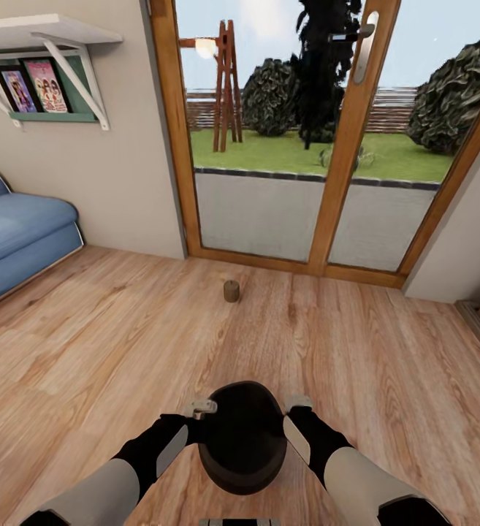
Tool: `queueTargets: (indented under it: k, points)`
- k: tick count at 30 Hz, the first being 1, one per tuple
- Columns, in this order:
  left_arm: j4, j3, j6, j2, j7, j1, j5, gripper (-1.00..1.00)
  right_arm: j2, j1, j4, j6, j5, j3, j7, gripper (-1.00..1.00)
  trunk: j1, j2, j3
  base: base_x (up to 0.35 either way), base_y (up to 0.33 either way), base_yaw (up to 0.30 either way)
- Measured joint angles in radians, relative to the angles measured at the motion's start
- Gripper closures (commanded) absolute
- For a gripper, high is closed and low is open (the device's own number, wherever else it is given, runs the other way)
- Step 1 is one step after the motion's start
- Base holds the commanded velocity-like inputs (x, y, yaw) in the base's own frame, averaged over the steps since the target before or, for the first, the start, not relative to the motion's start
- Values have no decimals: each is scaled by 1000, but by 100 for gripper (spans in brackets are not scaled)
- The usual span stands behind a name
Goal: Place each of the two pumpkins and all three candles from the living room inside a cabinet in the living room (use any cabinet), then make sure every cabinet is closed, and position the cauldron so it is next to a table in the living room.
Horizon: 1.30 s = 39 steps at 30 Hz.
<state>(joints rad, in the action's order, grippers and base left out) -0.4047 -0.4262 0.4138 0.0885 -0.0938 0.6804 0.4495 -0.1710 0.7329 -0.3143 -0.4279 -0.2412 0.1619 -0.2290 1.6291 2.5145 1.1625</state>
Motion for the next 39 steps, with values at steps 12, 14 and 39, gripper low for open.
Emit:
queueTargets:
  k: [12,14,39]
  points:
    - [0,6,0,-1,-2,0,1,-100,0,0,0,0,0,0,0,-100,0,0,4,0,0,0]
    - [0,9,0,-1,-5,0,1,-100,0,0,0,0,0,0,0,-100,1,0,8,0,0,0]
    - [-1,8,-3,-2,-10,-1,2,-100,0,0,0,0,-1,0,0,100,3,2,27,0,0,0]
